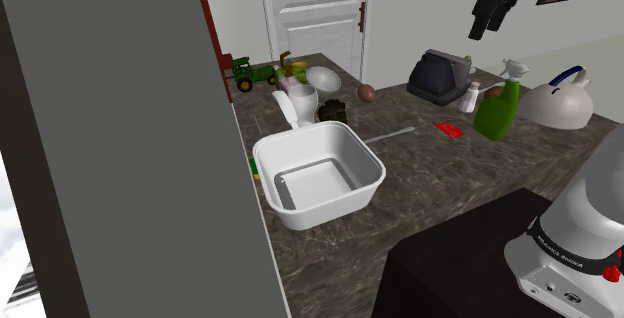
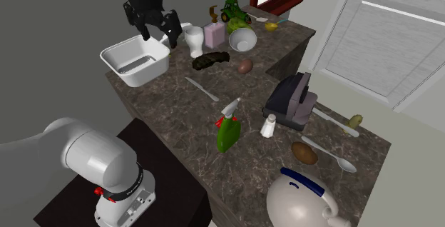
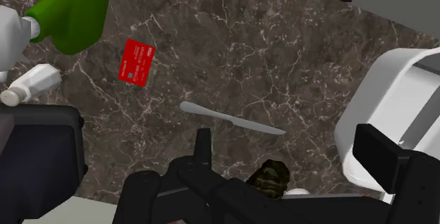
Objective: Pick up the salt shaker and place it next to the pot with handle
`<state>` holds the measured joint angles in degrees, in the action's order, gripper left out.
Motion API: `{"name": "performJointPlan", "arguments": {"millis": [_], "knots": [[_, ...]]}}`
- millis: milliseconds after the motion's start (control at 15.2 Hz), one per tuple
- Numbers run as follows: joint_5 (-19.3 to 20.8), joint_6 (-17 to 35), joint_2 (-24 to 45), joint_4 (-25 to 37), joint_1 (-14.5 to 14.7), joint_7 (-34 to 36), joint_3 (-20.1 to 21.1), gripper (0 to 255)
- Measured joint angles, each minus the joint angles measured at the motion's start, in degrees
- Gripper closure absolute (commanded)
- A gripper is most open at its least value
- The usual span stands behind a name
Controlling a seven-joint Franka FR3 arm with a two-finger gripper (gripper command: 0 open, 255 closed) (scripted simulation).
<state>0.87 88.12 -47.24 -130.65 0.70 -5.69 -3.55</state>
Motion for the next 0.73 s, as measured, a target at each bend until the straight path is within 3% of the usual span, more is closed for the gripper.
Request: {"name": "performJointPlan", "arguments": {"millis": [198,726], "knots": [[0.79,1.32,0.57,-0.72,-0.32,-1.46,-1.43,0],[5.41,10.37,4.94,-4.94,-2.30,-10.92,-10.90,0]]}}
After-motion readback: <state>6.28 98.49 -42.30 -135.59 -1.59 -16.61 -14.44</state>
